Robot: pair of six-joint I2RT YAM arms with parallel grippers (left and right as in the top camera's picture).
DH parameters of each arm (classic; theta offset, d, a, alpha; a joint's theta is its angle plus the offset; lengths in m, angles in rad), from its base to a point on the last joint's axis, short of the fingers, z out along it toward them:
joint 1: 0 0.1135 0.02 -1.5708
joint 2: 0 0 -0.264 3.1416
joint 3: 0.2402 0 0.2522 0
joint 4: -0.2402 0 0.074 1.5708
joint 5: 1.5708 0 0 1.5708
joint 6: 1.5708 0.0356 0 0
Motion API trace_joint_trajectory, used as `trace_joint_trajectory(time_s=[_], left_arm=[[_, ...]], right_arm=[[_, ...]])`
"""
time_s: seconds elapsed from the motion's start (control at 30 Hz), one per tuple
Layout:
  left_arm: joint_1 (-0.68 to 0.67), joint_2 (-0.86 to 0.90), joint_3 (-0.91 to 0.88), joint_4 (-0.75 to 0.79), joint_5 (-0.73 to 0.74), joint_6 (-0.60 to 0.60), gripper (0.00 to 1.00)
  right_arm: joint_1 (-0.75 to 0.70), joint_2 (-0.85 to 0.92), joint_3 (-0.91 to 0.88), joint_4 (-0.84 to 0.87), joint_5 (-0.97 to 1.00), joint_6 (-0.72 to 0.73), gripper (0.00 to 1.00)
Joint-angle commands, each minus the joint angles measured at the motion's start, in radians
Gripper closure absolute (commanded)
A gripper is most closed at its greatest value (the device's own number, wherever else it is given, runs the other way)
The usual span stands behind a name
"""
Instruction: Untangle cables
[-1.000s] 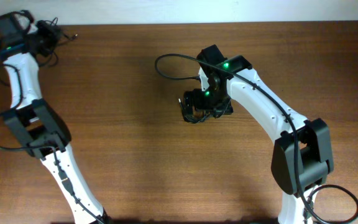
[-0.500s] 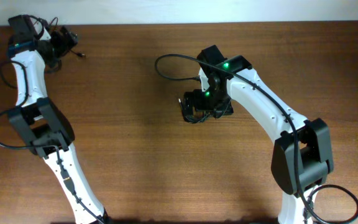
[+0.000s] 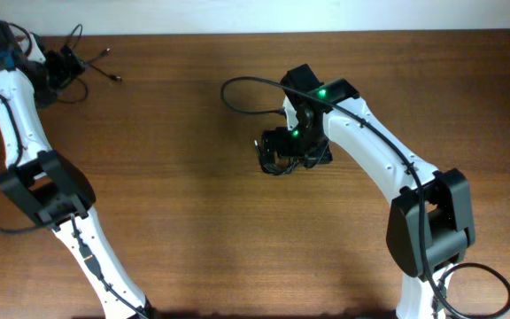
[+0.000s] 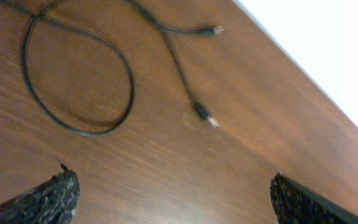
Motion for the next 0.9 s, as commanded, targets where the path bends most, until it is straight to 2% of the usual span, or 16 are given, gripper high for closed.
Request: trace_joint_trajectory(time_s=[0.0, 0.2, 0.3, 0.37, 0.4, 0.47, 0.53, 0.67, 0.87], left_arm=[[-0.042, -0.047, 0.199, -0.140, -0.035, 0.031, 0.01], [-0.131, -0.113, 0.397, -0.440, 0.001, 0.031, 0.01], [-0.171, -0.116, 0.433, -0.538, 0.126, 0.060, 0.01], [-0.201, -0.116, 0.431, -0.538, 0.336, 0.175, 0.01], [-0.223, -0.116, 0.431, -0.538, 0.415, 0.195, 0.01], [-0.267, -0.116, 0.431, -0.538, 0.449, 0.193, 0.01], [-0.340, -0.116, 0.431, -0.538, 0.425, 0.193, 0.01], [-0.480, -0.134, 0.431, -0.538, 0.267, 0.181, 0.01], [-0.600, -0.250, 0.426, -0.538, 0.070, 0.160, 0.01]], right_arm=[[0.006, 0.002, 0.002, 0.000, -0.019, 0.034, 0.01], [0.000, -0.101, 0.002, -0.005, -0.019, 0.039, 0.01], [-0.009, -0.198, 0.002, -0.037, 0.021, 0.039, 0.01], [-0.019, -0.273, 0.002, -0.085, 0.071, 0.039, 0.02], [-0.024, -0.309, 0.002, -0.111, 0.095, 0.039, 0.01], [-0.035, -0.363, 0.002, -0.150, 0.126, 0.039, 0.01], [-0.050, -0.424, 0.002, -0.194, 0.150, 0.040, 0.02], [-0.113, -0.517, 0.002, -0.274, 0.184, 0.040, 0.01], [-0.268, -0.569, 0.002, -0.365, 0.185, 0.038, 0.01]])
